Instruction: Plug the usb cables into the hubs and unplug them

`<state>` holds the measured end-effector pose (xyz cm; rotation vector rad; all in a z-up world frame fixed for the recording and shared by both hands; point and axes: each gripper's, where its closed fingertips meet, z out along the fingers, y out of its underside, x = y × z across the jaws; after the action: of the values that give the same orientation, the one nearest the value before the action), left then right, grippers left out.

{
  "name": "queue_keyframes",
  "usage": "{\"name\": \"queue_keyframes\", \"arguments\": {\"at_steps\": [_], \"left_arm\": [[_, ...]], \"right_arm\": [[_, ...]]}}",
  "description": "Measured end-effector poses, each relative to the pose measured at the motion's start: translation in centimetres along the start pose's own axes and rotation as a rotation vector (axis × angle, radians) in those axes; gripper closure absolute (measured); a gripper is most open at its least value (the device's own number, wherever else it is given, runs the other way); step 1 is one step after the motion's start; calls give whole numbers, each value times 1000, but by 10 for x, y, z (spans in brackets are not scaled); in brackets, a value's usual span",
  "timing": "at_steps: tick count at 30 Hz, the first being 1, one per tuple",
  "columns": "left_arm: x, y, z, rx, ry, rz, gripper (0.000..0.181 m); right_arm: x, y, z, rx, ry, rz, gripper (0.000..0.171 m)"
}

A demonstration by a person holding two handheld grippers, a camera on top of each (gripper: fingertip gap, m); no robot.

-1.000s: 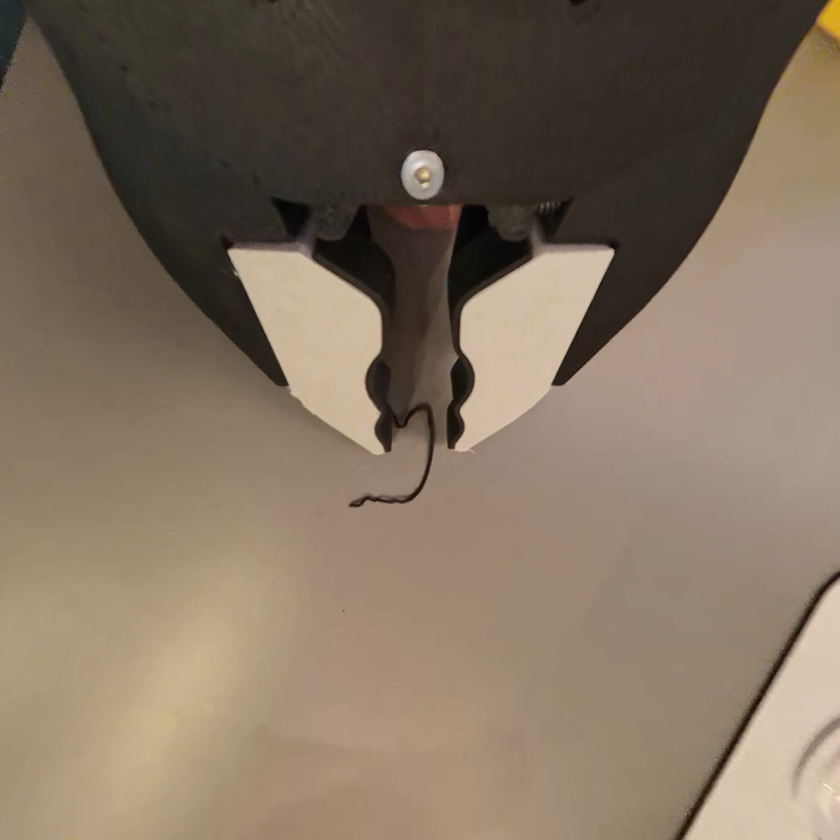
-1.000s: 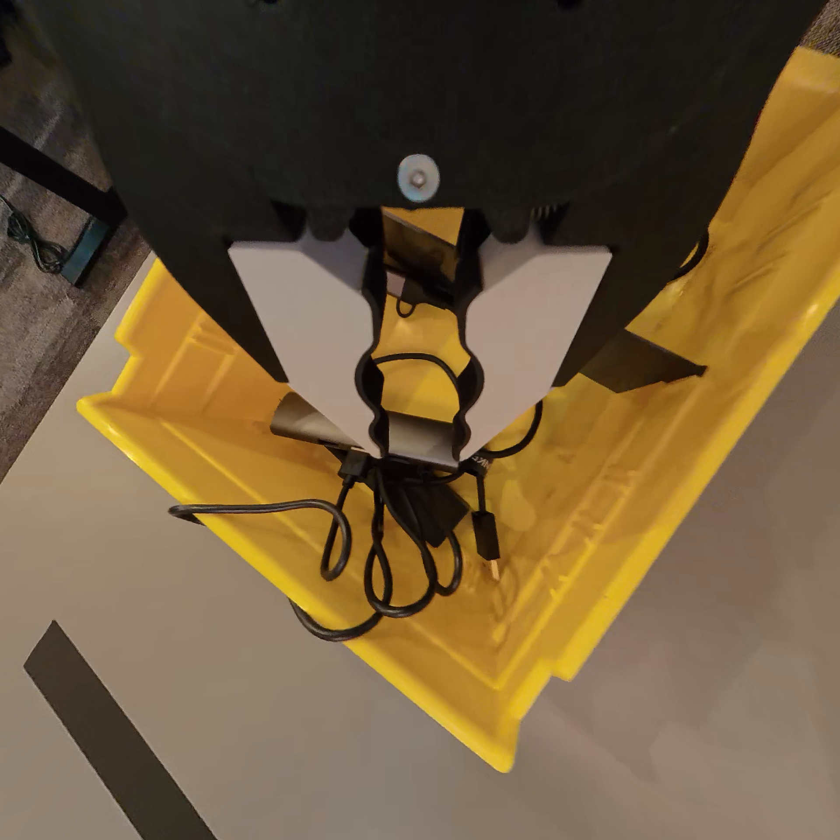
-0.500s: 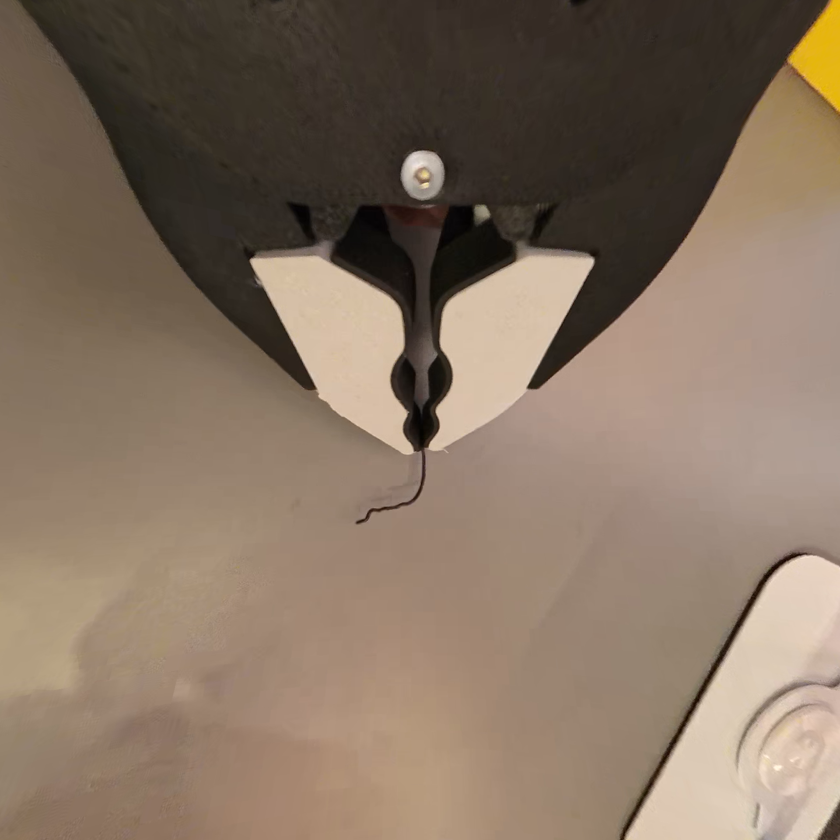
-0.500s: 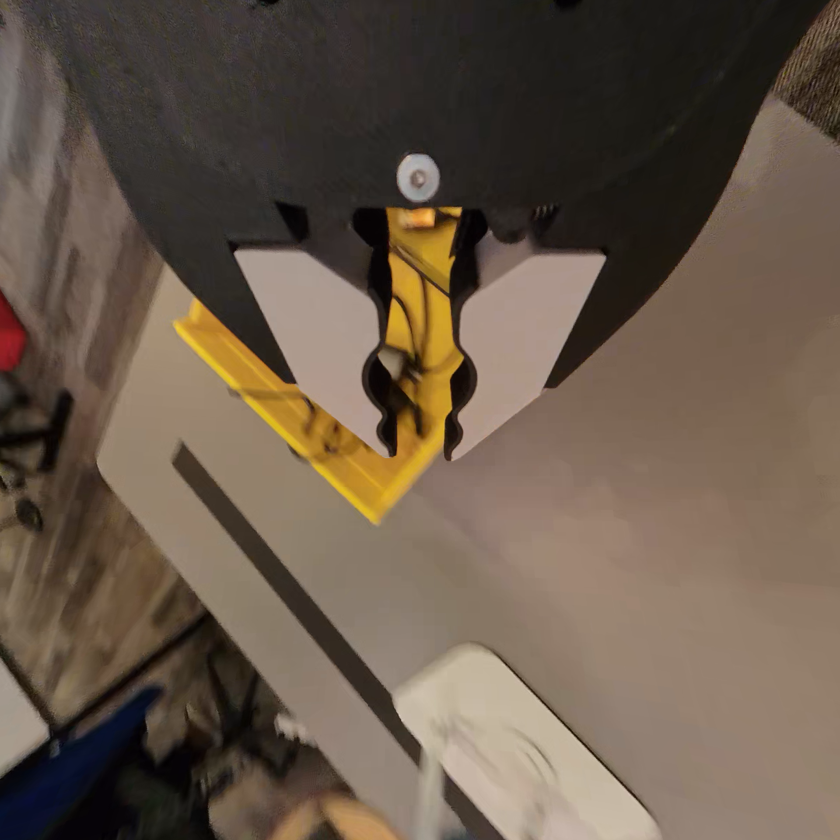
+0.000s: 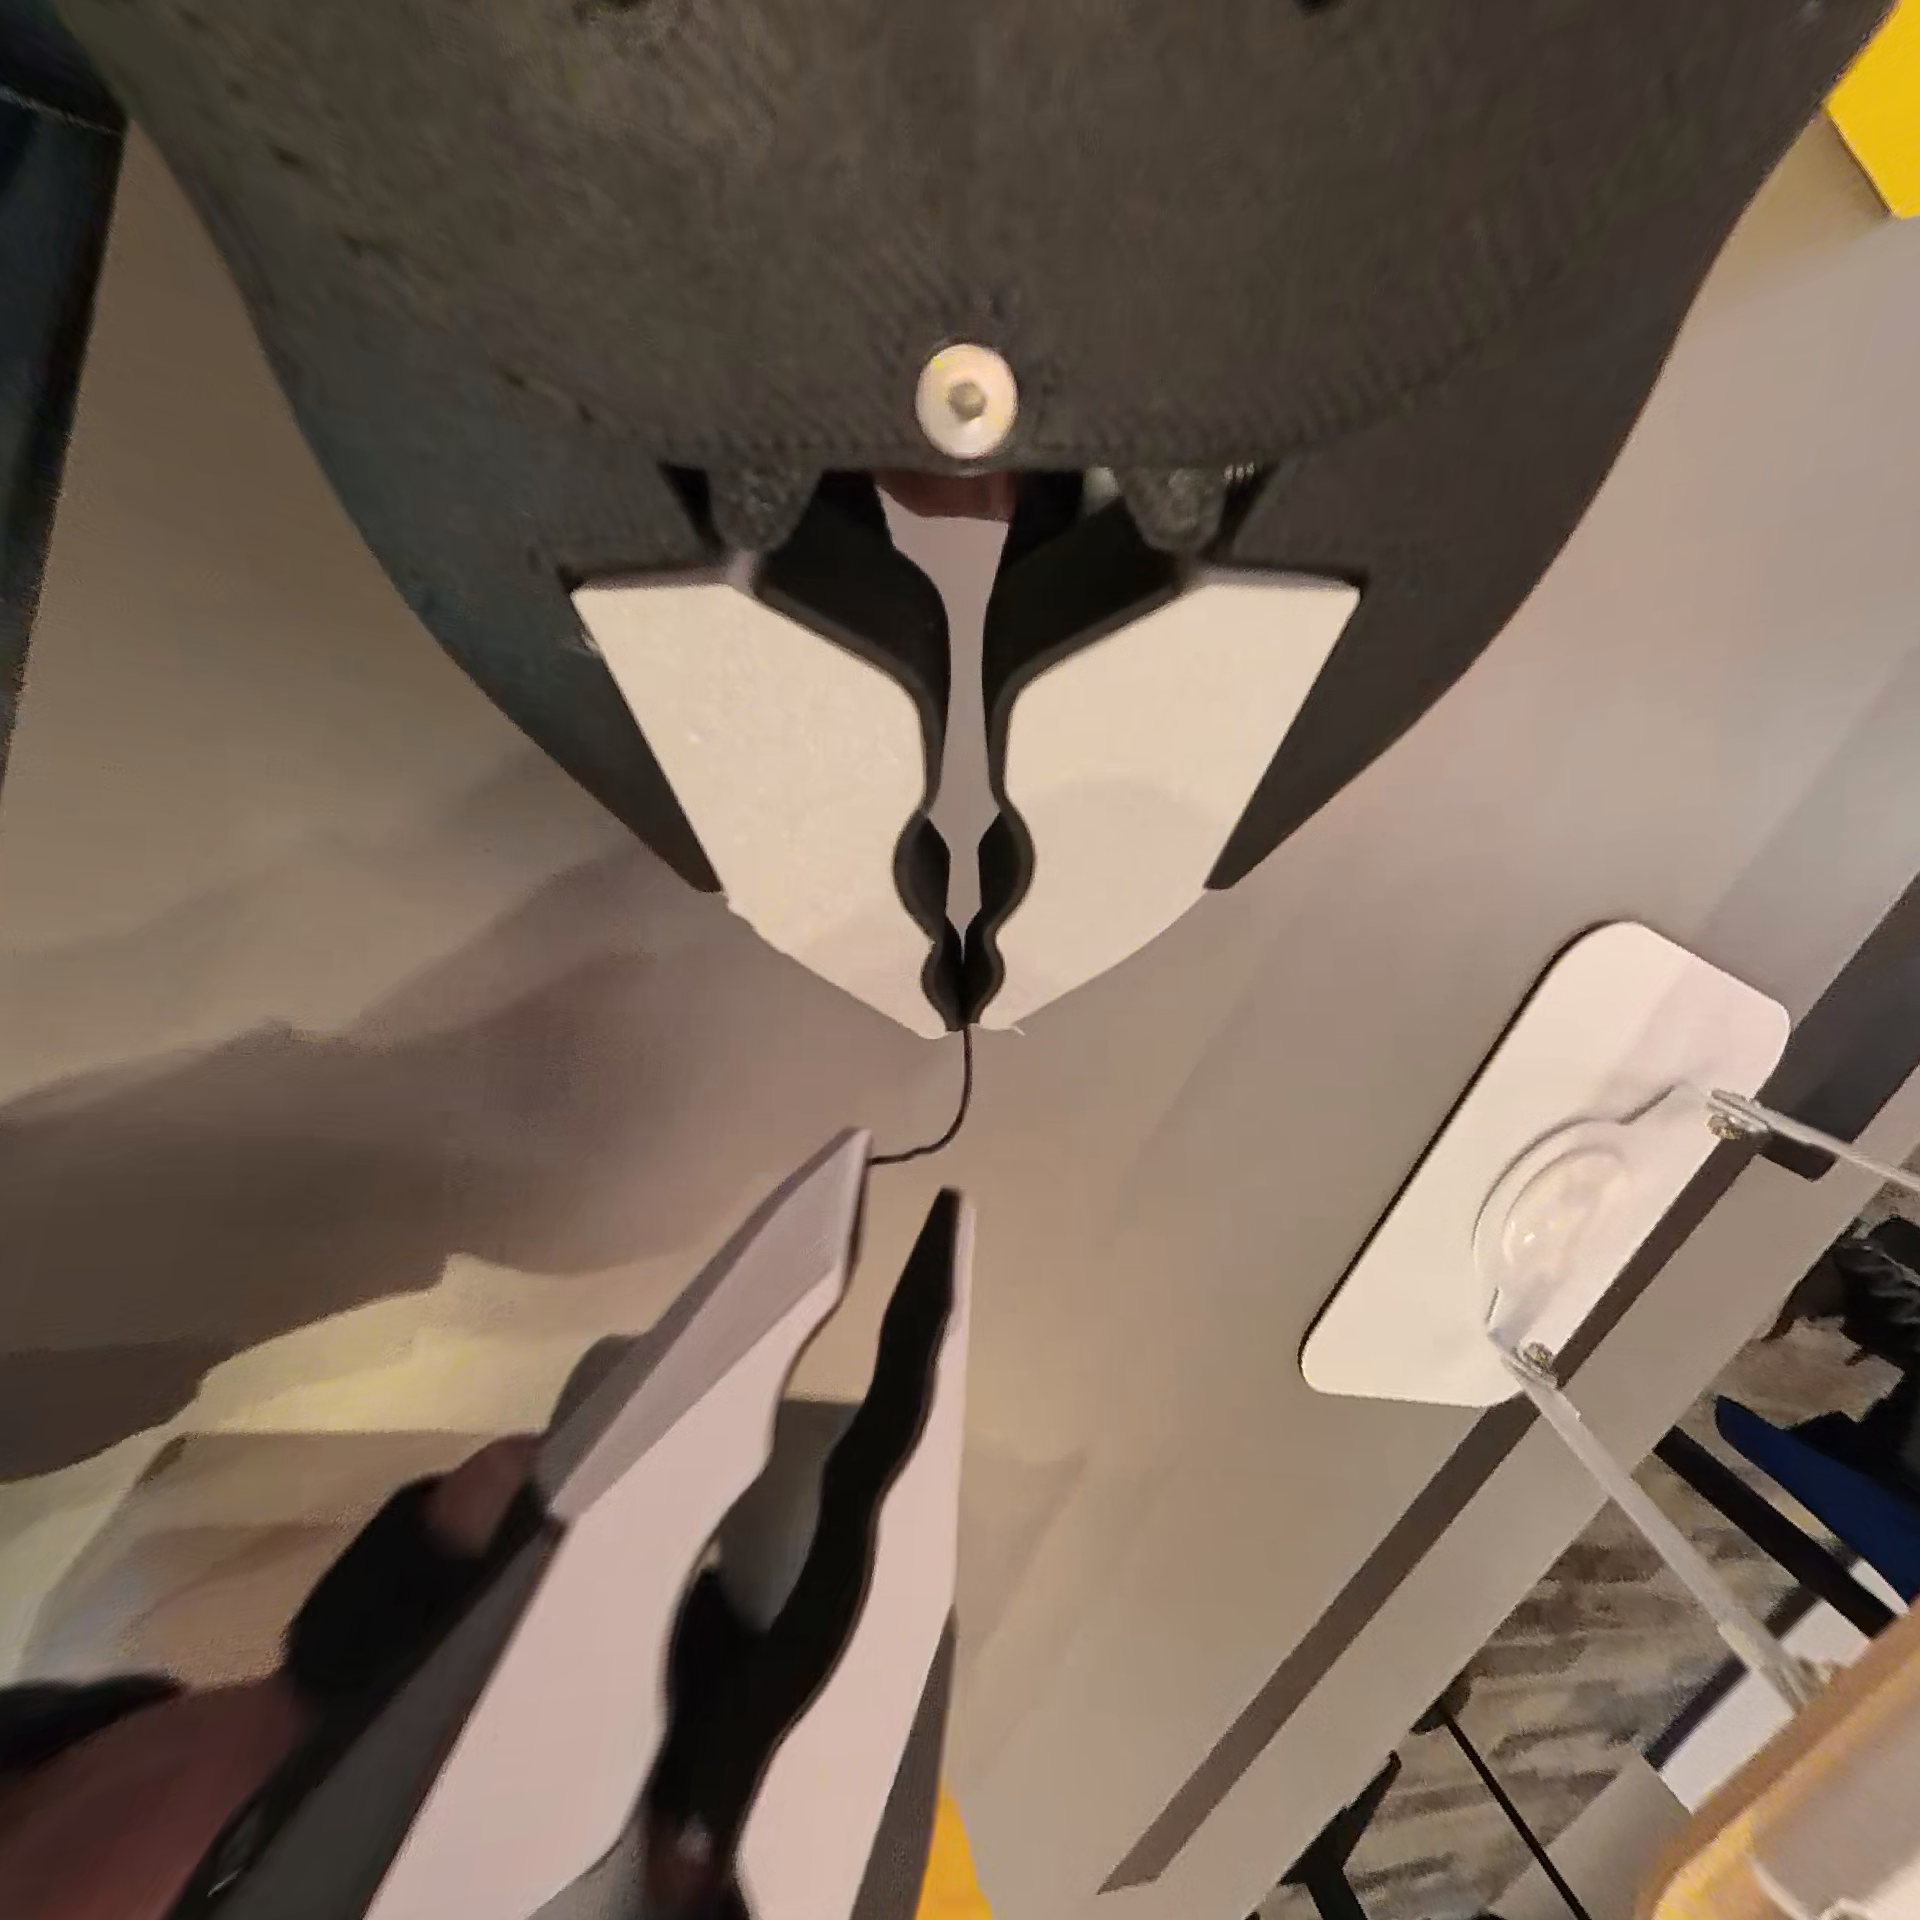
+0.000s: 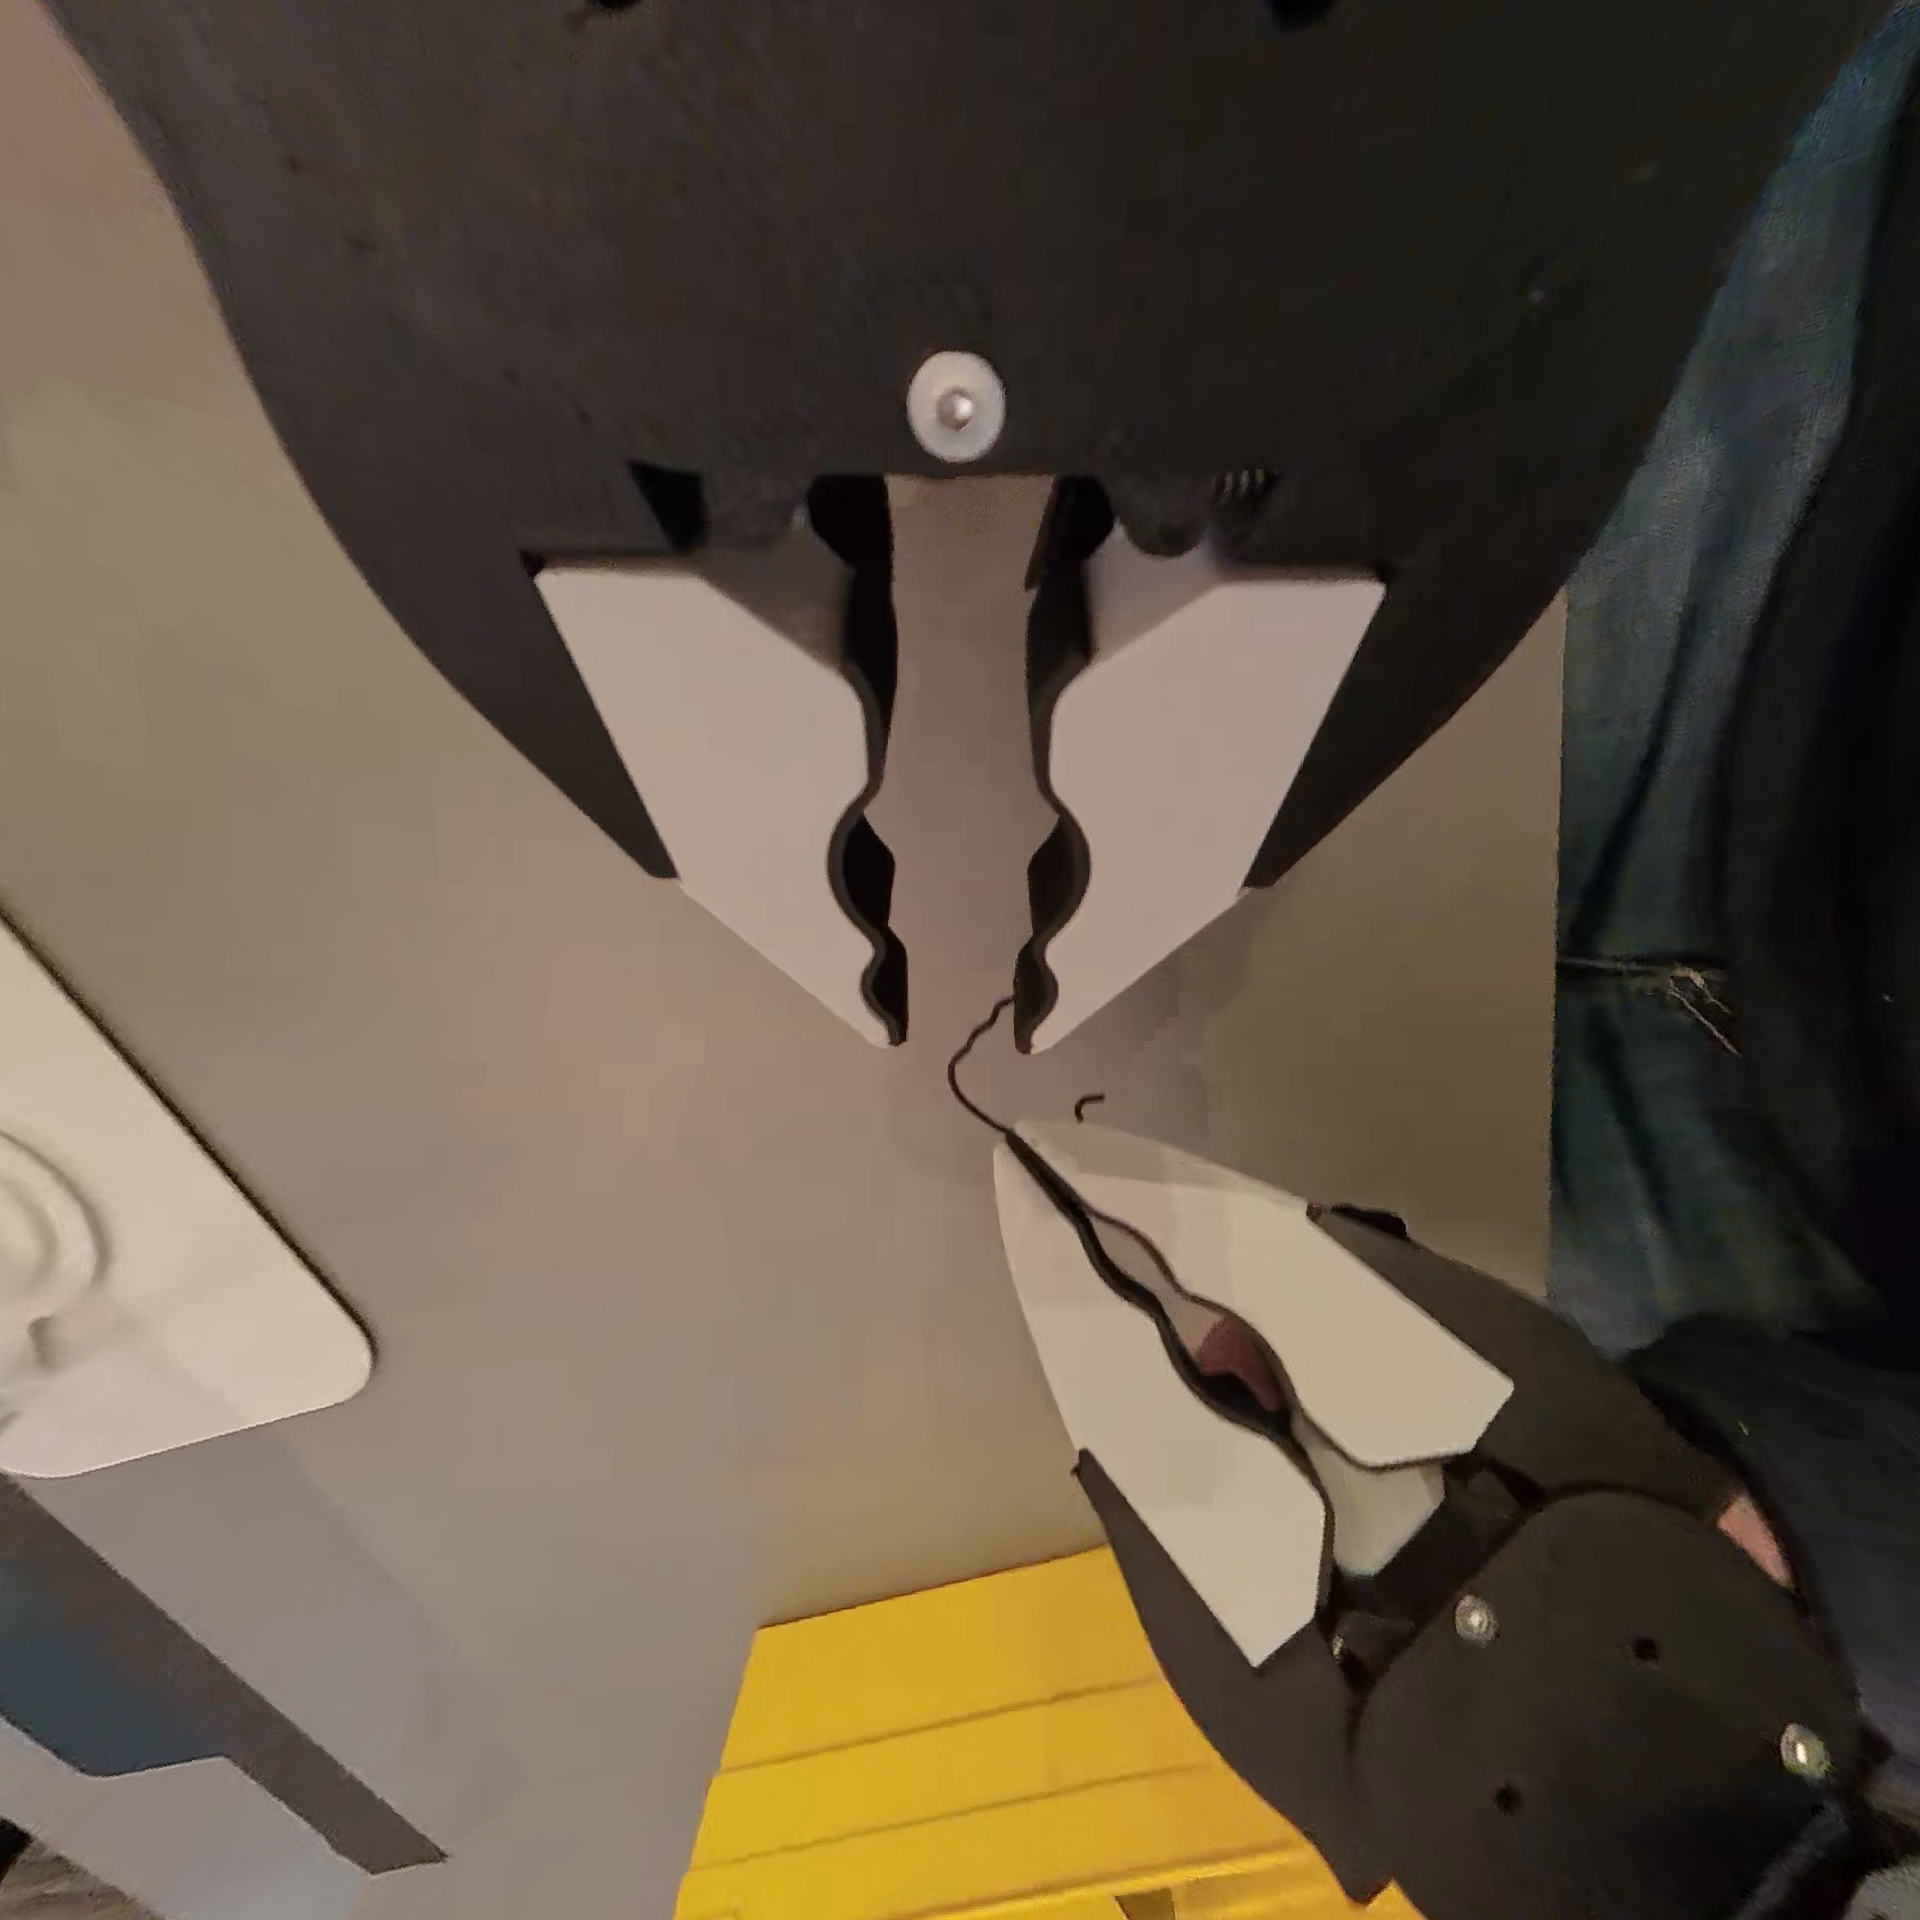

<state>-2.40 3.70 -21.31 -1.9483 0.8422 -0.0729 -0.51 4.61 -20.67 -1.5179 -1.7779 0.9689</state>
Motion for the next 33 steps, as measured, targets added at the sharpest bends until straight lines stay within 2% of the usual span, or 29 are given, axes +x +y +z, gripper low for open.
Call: {"name": "queue_keyframes", "arguments": {"at_steps": [1,5,11,14,17,22,25,28,31,33], "left_arm": [[1,-3,0,8,-3,9,181],[3,-11,2,27,-16,29,181],[1,-21,-1,73,-33,21,177],[-9,-26,-11,86,-66,16,163],[-26,-30,-30,103,-122,9,161],[-62,-34,-69,95,-236,10,157],[-84,-33,-92,64,-309,20,155],[-108,-24,-114,25,-378,9,153],[-132,-6,-136,-46,-445,-20,147],[-149,12,-155,-115,-500,-26,142]], "right_arm": [[-1,-2,2,19,-26,24,154],[1,1,6,23,-42,45,171],[2,-6,-7,40,3,26,171],[14,-17,-44,74,95,14,171],[41,-15,-111,66,291,-11,171],[86,44,-243,-43,617,90,171],[92,100,-292,-189,707,181,171],[87,142,-302,-251,663,275,171],[88,175,-300,-327,654,326,159],[90,190,-302,-368,667,340,158]]}}
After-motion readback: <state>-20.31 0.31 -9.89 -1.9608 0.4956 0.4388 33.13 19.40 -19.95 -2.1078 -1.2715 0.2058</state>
